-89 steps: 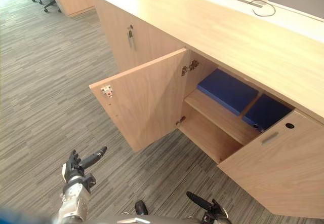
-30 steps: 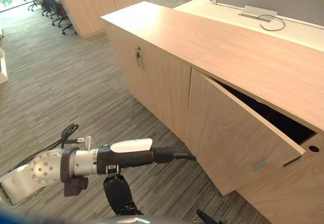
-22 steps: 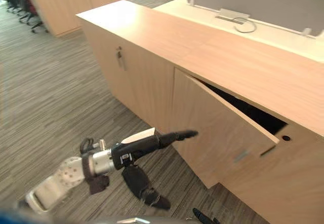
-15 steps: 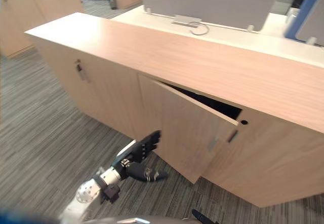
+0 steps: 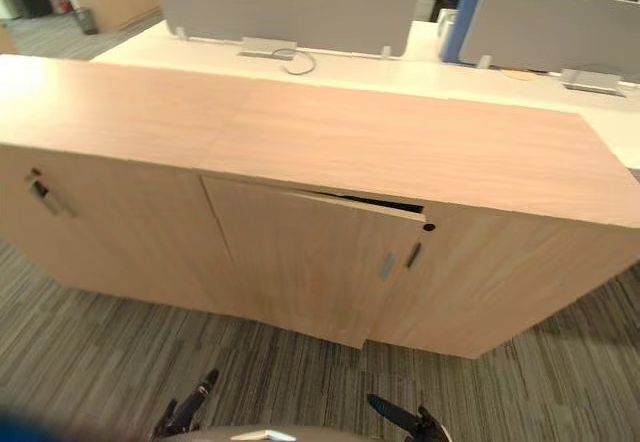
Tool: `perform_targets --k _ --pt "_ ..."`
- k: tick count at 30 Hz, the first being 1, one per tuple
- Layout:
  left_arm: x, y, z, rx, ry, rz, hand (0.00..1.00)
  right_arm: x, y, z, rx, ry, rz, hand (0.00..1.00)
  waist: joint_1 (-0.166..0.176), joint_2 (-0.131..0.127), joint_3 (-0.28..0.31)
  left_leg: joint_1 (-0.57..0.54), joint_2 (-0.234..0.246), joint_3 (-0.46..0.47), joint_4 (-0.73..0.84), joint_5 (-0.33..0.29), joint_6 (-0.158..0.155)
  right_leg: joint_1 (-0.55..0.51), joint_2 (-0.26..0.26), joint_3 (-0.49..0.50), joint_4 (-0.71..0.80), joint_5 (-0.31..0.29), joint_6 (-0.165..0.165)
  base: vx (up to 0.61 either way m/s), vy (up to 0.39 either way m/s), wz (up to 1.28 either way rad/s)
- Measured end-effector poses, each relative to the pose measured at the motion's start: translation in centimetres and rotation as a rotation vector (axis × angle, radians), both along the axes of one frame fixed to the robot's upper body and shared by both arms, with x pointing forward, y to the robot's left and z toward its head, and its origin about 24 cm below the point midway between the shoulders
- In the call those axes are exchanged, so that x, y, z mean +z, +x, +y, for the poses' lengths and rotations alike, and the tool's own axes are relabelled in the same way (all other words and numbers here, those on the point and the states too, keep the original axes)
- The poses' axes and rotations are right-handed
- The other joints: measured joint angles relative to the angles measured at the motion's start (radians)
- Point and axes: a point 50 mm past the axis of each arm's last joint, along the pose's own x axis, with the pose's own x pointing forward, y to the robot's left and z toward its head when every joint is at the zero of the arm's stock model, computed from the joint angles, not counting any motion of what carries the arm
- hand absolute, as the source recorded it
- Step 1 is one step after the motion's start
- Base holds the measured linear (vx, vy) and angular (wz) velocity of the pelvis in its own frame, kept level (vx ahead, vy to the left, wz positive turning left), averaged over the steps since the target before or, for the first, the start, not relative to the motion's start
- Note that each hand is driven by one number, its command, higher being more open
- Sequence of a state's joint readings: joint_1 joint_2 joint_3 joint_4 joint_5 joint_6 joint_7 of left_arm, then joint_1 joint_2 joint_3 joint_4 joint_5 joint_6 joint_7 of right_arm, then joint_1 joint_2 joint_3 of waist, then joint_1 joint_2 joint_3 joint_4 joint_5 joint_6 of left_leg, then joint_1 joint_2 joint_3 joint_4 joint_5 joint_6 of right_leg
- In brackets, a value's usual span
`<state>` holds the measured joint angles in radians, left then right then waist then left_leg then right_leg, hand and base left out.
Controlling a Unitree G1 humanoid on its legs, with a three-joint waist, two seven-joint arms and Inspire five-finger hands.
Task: Walk over to the cabinet, pick up the folder, carry it to the office cabinet, place the folder inside the office cabinet, then close the office cabinet door
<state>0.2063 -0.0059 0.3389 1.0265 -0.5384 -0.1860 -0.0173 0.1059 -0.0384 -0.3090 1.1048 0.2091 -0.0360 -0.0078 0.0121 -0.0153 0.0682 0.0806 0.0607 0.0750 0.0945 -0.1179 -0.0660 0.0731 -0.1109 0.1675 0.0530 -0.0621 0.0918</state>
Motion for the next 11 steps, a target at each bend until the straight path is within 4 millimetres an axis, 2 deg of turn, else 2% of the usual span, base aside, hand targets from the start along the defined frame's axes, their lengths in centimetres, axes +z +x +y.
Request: perform_targets --k 3,6,8,10,11 --pt "-0.2 0.9 -0.8 -0.106 0.015 0.028 1.0 0.0 0.3 0.3 -0.009 0.012 -0.006 1.0 -0.005 0.02 -0.011 0.024 0.005 0.005 -0.038 0.016 -0.008 0.001 0.011 0.001 -0.01 0.004 0.004 0.05 -0.021 -0.07" --pt "-0.1 1.6 -1.3 -0.236 0.048 0.035 1.0 -0.1 0.1 0.1 -0.013 0.007 0.002 1.0 -0.006 0.029 -0.014 0.043 0.019 0.006 -0.057 0.021 -0.016 0.007 0.027 -0.001 -0.015 0.006 0.001 0.02 -0.047 -0.03" --pt "0.0 2.5 -1.5 -0.351 0.078 0.039 1.0 -0.1 0.0 0.0 -0.032 0.009 0.009 1.0 -0.008 0.027 -0.013 0.052 0.025 0.006 -0.061 0.022 -0.018 0.016 0.033 -0.001 -0.021 0.009 -0.003 -0.01 -0.038 -0.04" --pt "0.2 3.8 -2.0 -0.566 0.13 0.038 1.0 -0.1 -0.1 -0.1 -0.049 0.014 0.014 1.0 -0.014 0.021 -0.012 0.055 0.029 0.014 -0.063 0.022 -0.019 0.017 0.037 0.004 -0.031 0.017 -0.008 -0.03 -0.007 -0.1" --pt "0.2 4.1 -2.0 -0.613 0.143 0.037 1.0 -0.1 -0.2 -0.1 -0.054 0.014 0.014 1.0 -0.015 0.019 -0.011 0.055 0.029 0.019 -0.063 0.022 -0.019 0.016 0.037 0.006 -0.035 0.021 -0.008 -0.02 -0.001 -0.09"
